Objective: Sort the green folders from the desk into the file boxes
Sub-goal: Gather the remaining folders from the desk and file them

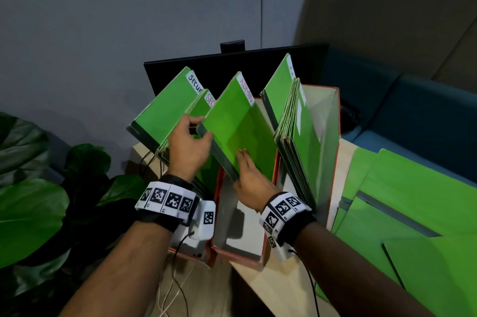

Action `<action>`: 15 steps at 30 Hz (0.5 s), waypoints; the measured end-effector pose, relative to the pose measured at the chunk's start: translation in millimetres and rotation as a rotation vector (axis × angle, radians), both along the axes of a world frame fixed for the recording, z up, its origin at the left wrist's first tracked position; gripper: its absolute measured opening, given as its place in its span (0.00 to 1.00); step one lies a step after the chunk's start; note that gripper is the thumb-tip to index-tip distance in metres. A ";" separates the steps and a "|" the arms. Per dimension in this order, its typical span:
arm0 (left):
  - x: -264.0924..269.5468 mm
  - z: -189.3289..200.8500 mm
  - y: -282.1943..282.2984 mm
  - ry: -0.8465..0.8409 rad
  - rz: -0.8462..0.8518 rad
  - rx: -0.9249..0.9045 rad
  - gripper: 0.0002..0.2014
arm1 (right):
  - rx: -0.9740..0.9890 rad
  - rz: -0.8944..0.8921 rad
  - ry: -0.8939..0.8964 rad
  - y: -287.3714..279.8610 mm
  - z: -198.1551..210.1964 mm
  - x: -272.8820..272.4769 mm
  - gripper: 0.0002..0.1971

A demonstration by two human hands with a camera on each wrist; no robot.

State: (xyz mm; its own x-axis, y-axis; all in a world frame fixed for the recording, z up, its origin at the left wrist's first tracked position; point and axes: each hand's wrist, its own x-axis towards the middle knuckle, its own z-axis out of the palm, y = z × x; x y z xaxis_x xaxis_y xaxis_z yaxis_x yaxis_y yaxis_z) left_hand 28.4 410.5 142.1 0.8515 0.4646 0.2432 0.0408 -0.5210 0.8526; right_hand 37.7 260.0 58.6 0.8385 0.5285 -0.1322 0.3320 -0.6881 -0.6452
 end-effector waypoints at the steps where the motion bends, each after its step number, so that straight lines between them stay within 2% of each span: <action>1: -0.6 -4.2 -1.7 0.043 -0.008 0.010 0.15 | 0.012 0.020 -0.016 1.2 0.9 -1.4 0.41; 4: -3.2 -16.7 -8.8 0.119 -0.049 0.097 0.14 | -0.017 0.046 -0.104 7.3 -2.5 -2.0 0.43; 8: -10.3 -29.1 -13.6 0.165 -0.061 0.105 0.13 | -0.167 0.002 -0.223 10.5 -13.8 -1.7 0.42; 13: -13.7 -31.0 -12.4 0.175 -0.078 0.187 0.12 | -0.188 -0.011 -0.208 11.1 -16.2 -5.7 0.42; 15: -15.8 -30.9 -14.1 0.154 -0.094 0.217 0.15 | -0.215 -0.011 -0.247 8.1 -14.2 -5.3 0.41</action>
State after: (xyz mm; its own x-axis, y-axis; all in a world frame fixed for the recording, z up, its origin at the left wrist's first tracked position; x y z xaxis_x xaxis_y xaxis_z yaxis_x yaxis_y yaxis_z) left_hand 12.6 396.3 111.2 0.9229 0.3334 0.1929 0.1042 -0.6983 0.7081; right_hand 32.4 268.2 44.4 0.8647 0.5012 -0.0320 0.4520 -0.8045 -0.3853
